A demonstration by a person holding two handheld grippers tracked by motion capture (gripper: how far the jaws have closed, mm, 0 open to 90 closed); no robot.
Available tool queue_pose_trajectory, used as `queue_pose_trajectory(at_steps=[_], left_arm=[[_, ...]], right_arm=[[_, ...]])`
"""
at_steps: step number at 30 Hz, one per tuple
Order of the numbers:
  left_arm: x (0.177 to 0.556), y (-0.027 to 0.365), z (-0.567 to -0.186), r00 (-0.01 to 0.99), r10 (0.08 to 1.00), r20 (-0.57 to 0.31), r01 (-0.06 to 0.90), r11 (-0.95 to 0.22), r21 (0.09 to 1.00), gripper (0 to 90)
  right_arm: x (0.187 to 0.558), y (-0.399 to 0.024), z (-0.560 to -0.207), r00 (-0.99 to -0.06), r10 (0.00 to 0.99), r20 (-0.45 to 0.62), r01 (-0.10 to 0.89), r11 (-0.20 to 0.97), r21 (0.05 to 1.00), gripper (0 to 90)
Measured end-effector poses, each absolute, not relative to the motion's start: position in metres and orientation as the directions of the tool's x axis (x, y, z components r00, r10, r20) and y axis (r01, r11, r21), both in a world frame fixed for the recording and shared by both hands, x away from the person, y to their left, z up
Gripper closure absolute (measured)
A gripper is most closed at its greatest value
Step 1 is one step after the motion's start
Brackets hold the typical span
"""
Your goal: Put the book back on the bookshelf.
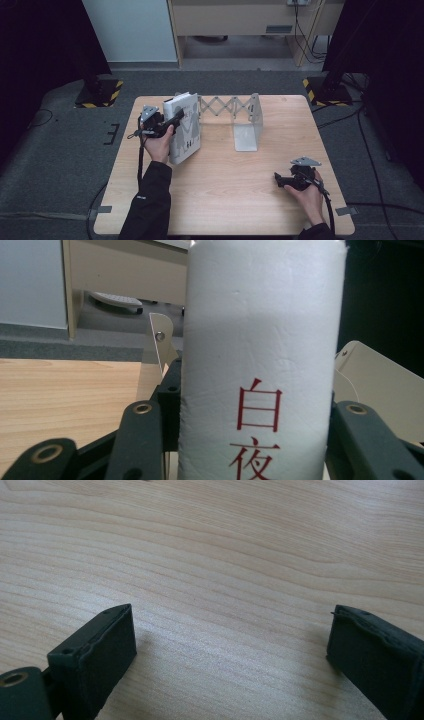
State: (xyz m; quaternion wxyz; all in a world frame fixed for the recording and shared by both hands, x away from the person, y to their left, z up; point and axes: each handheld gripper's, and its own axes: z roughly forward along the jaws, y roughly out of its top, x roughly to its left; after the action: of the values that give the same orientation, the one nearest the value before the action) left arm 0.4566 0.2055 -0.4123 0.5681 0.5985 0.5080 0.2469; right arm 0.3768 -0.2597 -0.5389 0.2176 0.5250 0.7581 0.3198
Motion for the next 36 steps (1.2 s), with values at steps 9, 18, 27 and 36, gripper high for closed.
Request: queue_pose_trajectory(at_steps=[9,18,27,36], left_arm=[[0.432,0.208,-0.418,0.403,0.888,-0.221,0.299,0.100,0.949,50.9],[0.407,0.214,-0.430,0.419,0.888,-0.188,0.278,0.072,0.958,50.6],[0.392,0.218,-0.438,0.430,0.887,-0.167,0.272,0.049,0.961,50.2],[0.380,0.219,-0.449,0.446,0.884,-0.138,0.251,0.025,0.968,50.0]], right_arm=[[0.377,-0.260,-0.539,-0.354,0.935,0.006,0.657,0.244,0.713,5.8],[0.377,-0.260,-0.539,-0.352,0.936,0.007,0.658,0.243,0.713,5.9],[0.377,-0.260,-0.539,-0.354,0.935,0.006,0.657,0.244,0.713,5.8],[0.377,-0.260,-0.539,-0.353,0.935,0.006,0.657,0.244,0.713,5.8]])
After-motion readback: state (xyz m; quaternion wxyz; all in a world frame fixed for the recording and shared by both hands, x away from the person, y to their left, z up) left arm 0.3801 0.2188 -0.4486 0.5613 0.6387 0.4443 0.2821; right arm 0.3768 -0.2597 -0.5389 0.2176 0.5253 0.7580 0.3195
